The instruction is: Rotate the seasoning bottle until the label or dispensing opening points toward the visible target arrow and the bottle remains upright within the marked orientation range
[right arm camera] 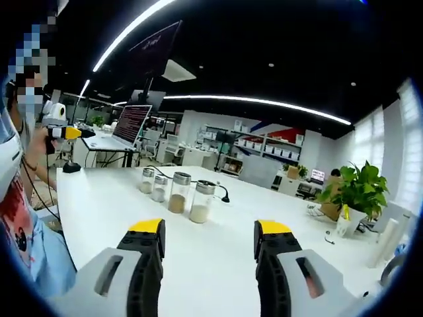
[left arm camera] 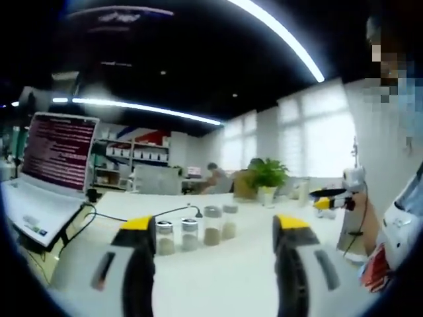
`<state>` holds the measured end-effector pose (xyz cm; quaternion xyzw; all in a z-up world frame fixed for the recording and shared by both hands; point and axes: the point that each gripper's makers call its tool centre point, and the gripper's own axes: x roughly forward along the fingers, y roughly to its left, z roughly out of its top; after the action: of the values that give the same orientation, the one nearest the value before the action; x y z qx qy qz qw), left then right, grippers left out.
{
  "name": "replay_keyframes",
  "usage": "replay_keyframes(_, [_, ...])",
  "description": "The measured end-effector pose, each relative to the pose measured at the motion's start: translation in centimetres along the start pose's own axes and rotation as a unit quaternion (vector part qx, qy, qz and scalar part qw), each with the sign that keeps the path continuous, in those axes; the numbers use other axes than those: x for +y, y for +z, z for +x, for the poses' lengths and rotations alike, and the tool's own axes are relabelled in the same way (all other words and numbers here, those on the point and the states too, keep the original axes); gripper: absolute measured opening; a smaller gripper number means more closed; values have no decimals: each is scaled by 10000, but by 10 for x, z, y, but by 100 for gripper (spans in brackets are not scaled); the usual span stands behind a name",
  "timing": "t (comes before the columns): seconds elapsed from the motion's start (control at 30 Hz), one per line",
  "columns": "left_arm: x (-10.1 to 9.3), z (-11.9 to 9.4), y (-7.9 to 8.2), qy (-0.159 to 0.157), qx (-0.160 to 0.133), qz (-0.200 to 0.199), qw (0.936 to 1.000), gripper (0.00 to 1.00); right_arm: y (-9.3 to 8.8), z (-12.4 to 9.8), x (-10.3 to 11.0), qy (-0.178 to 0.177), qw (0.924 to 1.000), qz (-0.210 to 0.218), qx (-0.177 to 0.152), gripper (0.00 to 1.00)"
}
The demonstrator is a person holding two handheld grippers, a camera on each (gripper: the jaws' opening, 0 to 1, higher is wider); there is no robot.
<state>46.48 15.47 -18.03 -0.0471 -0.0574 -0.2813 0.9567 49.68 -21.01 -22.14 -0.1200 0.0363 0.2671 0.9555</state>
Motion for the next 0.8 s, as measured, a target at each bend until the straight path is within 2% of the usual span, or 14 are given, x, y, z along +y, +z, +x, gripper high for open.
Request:
replay_keyframes(0.1, [-3,1,-1,-14,40,204,9998,72,-2,4,2,62,10000,41,20,54])
replay_keyframes(0.4, [2,-2,0,76,33,260,9996,69,-7,13,13,226,9997,16,47,53])
replay_keyframes(0.5, [4,-3,0,90,26,231,9997,69,0,18,11,106,9999,-44,-80,49])
replay_keyframes(0.6, [6,-4,1,77,12,198,9998,69,15,23,10,72,9991,104,-412,49])
replay_keyframes(0.63, [7,-4,0,86,18,194,9998,69,17,25,11,93,9988,200,-438,49])
replay_keyframes(0.8, [11,-7,-1,150,34,136,9998,69,24,37,18,184,9985,156,-493,49])
